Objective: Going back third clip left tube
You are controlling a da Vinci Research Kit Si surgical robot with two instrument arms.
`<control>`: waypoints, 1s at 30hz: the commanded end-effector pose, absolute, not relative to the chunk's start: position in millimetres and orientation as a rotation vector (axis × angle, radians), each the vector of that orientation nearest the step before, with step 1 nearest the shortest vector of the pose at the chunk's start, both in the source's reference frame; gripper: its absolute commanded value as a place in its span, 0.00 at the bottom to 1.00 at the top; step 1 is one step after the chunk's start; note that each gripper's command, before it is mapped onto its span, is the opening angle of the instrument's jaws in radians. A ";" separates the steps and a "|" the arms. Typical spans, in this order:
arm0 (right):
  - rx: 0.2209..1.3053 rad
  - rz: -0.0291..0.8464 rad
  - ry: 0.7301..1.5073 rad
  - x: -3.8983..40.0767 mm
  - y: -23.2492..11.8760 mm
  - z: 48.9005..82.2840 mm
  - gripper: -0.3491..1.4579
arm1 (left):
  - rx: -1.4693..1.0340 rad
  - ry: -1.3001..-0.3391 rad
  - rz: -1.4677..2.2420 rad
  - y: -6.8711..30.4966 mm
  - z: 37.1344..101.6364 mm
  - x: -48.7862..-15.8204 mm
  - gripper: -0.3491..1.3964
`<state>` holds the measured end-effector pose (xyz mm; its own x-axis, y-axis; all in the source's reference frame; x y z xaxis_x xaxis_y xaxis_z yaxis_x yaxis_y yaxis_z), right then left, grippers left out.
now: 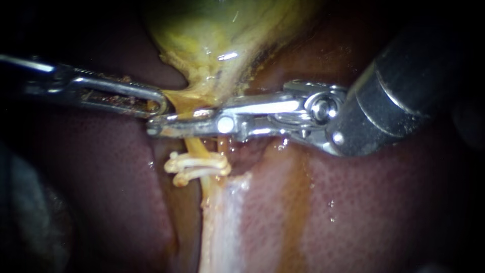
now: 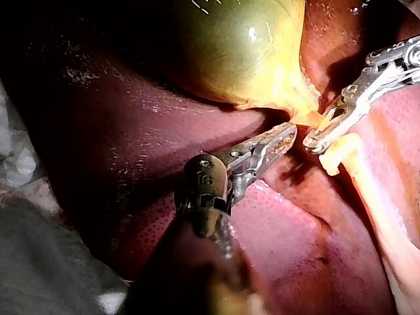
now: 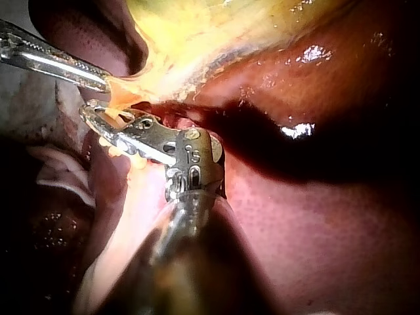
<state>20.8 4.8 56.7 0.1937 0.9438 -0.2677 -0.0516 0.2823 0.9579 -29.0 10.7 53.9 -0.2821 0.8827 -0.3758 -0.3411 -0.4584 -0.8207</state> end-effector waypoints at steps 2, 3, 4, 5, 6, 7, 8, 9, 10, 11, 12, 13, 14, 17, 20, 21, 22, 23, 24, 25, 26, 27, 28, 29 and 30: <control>1.030 0.906 1.137 20.8 4.8 56.8 0.00 | -1.085 -0.786 1.851 10.7 54.0 -29.0 0.00; 1.028 0.908 1.138 20.8 4.7 56.7 0.00 | -1.085 -0.786 1.851 10.7 54.0 -29.0 0.00; 1.034 0.901 1.133 20.8 4.7 56.7 0.00 | -1.085 -0.786 1.851 10.7 54.0 -28.9 0.00; 1.045 0.891 1.133 20.8 4.6 56.7 0.04 | -1.085 -0.786 1.851 10.7 54.0 -28.9 0.00; 1.053 0.893 1.132 20.8 4.5 56.7 0.12 | -1.085 -0.786 1.851 10.7 54.0 -28.9 0.00; 1.049 0.881 1.141 20.9 4.5 56.6 0.24 | -1.085 -0.786 1.851 10.7 54.0 -28.9 0.00; 1.044 0.869 1.146 21.1 4.5 56.6 0.30 | -1.085 -0.786 1.851 10.7 54.0 -28.9 0.00; 1.044 0.860 1.149 21.2 4.5 56.6 0.34 | -1.085 -0.787 1.851 10.7 54.0 -28.9 0.00; 1.049 0.845 1.150 21.4 4.6 56.6 0.38 | -1.085 -0.787 1.851 10.7 54.0 -28.9 0.00; 1.051 0.840 1.150 21.5 4.6 56.7 0.40 | -1.085 -0.787 1.851 10.7 54.0 -28.9 0.00; 1.050 0.831 1.153 21.6 4.5 56.7 0.41 | -1.085 -0.787 1.851 10.7 54.0 -28.9 0.00; 1.040 0.822 1.160 21.7 4.5 56.8 0.42 | -1.085 -0.787 1.851 10.7 54.0 -28.9 0.00; 1.032 0.819 1.164 21.8 4.4 56.9 0.43 | -1.085 -0.787 1.852 10.7 54.0 -28.8 0.00; 1.015 0.799 1.175 22.1 4.1 57.3 0.43 | -1.086 -0.787 1.852 10.7 54.0 -28.8 0.00; 0.996 0.795 1.183 22.3 3.9 58.0 0.44 | -1.086 -0.787 1.852 10.7 54.0 -28.8 0.00; 0.988 0.798 1.184 22.4 3.7 58.4 0.45 | -1.085 -0.787 1.852 10.7 54.0 -28.8 0.00; 0.980 0.802 1.185 22.5 3.5 58.8 0.46 | -1.085 -0.787 1.852 10.7 54.0 -28.8 0.00; 0.977 0.800 1.186 22.7 3.3 59.3 0.46 | -1.085 -0.787 1.852 10.7 53.9 -28.8 0.00; 0.972 0.800 1.186 22.7 3.0 59.8 0.46 | -1.085 -0.787 1.851 10.7 53.9 -28.8 0.00; 0.969 0.799 1.186 22.8 2.8 60.2 0.46 | -1.085 -0.787 1.851 10.7 53.9 -28.8 0.00; 0.959 0.794 1.190 22.8 2.6 60.9 0.47 | -1.085 -0.787 1.851 10.7 53.9 -28.8 0.00; 0.951 0.790 1.193 22.8 2.4 61.3 0.47 | -1.085 -0.786 1.851 10.7 53.9 -28.8 0.00; 0.947 0.791 1.194 22.8 2.4 61.7 0.47 | -1.085 -0.786 1.851 10.7 53.9 -28.8 0.00; 0.937 0.782 1.199 22.7 2.4 62.1 0.47 | -1.085 -0.786 1.851 10.7 53.9 -28.8 0.00; 0.936 0.782 1.199 22.6 2.5 62.3 0.47 | -1.085 -0.786 1.851 10.7 53.9 -28.8 0.00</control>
